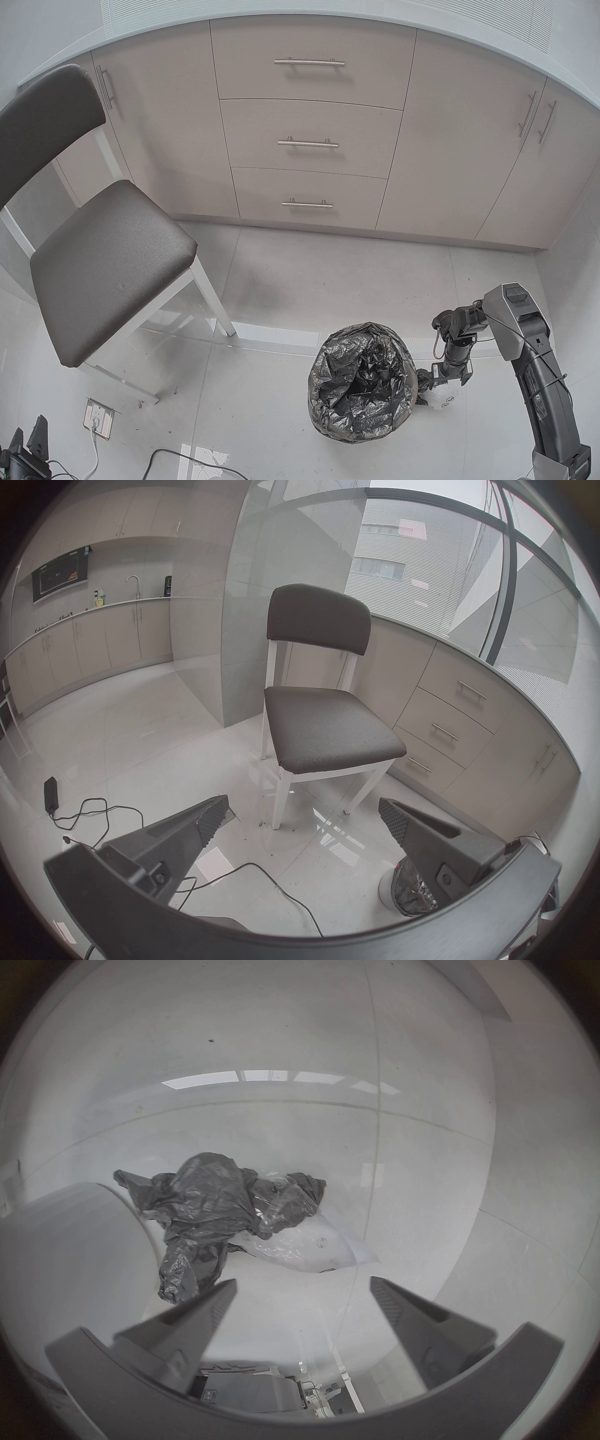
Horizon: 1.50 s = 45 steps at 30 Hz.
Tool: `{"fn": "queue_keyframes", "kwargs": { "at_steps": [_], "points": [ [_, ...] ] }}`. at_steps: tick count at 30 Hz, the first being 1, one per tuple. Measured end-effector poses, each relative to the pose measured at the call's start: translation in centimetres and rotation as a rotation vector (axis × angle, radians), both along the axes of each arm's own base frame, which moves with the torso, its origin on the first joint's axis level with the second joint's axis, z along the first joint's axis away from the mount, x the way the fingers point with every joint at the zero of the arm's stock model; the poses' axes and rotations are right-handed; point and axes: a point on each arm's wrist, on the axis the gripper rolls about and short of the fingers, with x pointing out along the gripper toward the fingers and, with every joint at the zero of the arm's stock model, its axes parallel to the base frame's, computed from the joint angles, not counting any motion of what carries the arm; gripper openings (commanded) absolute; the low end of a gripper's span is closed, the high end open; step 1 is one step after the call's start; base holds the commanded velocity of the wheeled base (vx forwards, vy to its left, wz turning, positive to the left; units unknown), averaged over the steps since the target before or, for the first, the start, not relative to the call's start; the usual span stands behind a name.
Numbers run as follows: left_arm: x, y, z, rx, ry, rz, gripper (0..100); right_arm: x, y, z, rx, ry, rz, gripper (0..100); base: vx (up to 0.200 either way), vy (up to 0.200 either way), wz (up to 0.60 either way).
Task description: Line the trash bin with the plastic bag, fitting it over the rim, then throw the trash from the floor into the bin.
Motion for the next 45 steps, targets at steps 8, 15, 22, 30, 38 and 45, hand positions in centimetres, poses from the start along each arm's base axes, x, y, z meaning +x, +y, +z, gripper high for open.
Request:
{"fn": "queue_keyframes", "kwargs": {
  "at_steps": [8, 15, 22, 30, 38, 45],
  "points": [
    [0.0, 0.0, 0.0, 0.0, 0.0, 0.0, 100, 0.3, -0.3, -0.3, 0.015, -0.026, 0.013, 100, 0.0, 0.0, 0.0],
    [0.0, 0.0, 0.0, -0.001, 0.0, 0.0, 100, 0.2, -0.6, -1.1, 0.059, 0.007, 0.213, 100, 0.0, 0.0, 0.0],
    [0.0, 0.0, 0.0, -0.001, -0.001, -0.002, 100, 0.6, -0.9, -1.9, 0.136, -0.027, 0.402, 100, 0.0, 0.0, 0.0],
    [0.0, 0.0, 0.0, -0.001, -0.001, -0.002, 100, 2.1, -1.2, -3.1, 0.166, -0.205, 0.674, 100, 0.0, 0.0, 0.0],
    [0.0, 0.0, 0.0, -0.001, -0.001, -0.003, 100, 1.9, -1.2, -3.8, 0.225, -0.222, 0.817, 100, 0.0, 0.0, 0.0],
    [0.0, 0.0, 0.0, -0.001, -0.001, -0.005, 100, 1.8, -0.5, -4.0, 0.239, -0.214, 0.875, 100, 0.0, 0.0, 0.0]
  ]
}}
